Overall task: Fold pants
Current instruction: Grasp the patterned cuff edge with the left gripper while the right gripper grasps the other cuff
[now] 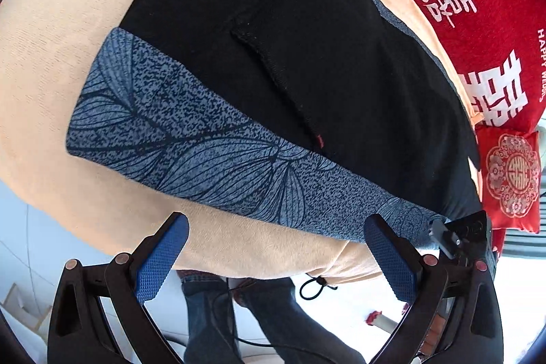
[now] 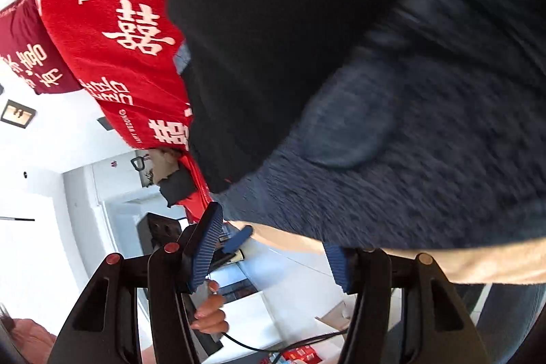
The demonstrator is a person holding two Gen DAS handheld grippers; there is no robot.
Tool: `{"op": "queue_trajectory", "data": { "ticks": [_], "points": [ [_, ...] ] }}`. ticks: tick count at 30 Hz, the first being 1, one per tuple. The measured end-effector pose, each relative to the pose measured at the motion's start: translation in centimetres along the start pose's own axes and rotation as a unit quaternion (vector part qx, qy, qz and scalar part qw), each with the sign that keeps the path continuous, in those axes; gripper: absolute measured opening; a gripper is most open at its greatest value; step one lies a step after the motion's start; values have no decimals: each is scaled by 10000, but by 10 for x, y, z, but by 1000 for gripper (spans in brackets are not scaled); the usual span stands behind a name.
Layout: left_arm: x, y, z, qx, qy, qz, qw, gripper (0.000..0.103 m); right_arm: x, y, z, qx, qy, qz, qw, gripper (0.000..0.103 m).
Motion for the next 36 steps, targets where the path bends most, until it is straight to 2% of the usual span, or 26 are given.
{"op": "queue_trajectory", "data": {
  "ticks": [2,6,9,10,12,14,17,18,19,20,21,22,26,29,33,36],
  "points": [
    [0,1,-2,-51,-180,68,9998,103,-19,2,4,106,242,203,9994,62],
    [5,4,-7,-92,-493,284,9983,103,-47,3,9,105,346,460,9983,62],
    [2,9,0,153,-861,638,9941,103,-54,1,13,70,392,507,9979,62],
    [2,12,5,340,-964,694,9923,102,-52,0,13,49,352,476,9982,62],
    [2,18,13,540,-945,724,9914,93,-41,-2,16,42,195,376,9991,62],
    [2,22,16,563,-931,743,9913,85,-27,-6,22,127,67,190,9997,62],
    [-1,20,19,548,-707,642,9939,65,-1,-12,34,405,104,-217,9989,62],
    [-2,20,20,540,-622,619,9947,54,9,-13,39,527,230,-410,9975,62],
    [-3,20,21,526,-541,620,9952,44,21,-14,44,640,393,-614,9953,49],
    [-3,23,21,509,-496,643,9954,38,32,-15,47,751,617,-869,9915,34],
    [-5,24,21,480,-493,653,9955,31,40,-16,50,827,798,-1132,9869,8],
    [-7,24,23,435,-558,664,9953,27,41,-18,52,845,825,-1211,9856,8],
    [5,21,51,527,-344,374,9973,27,-12,-13,64,565,411,-469,9965,8],
    [32,33,85,785,-389,199,9960,27,-62,6,82,316,141,82,9994,8],
    [78,74,127,1275,-431,-50,9909,27,-128,59,98,22,-209,684,9974,12],
    [106,122,132,1476,-337,-186,9883,27,-158,119,107,-160,-617,947,9935,12]
  ]
}}
Point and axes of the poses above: each gripper's, at about its wrist camera, not at the fingertips, and z roughly against the way its jaws point, x to its right, y to its top, the point moved 2 cm from there along -z, roughly the way its jaws point, and after that the axes turned 12 degrees about -x, right-handed, at the moved point
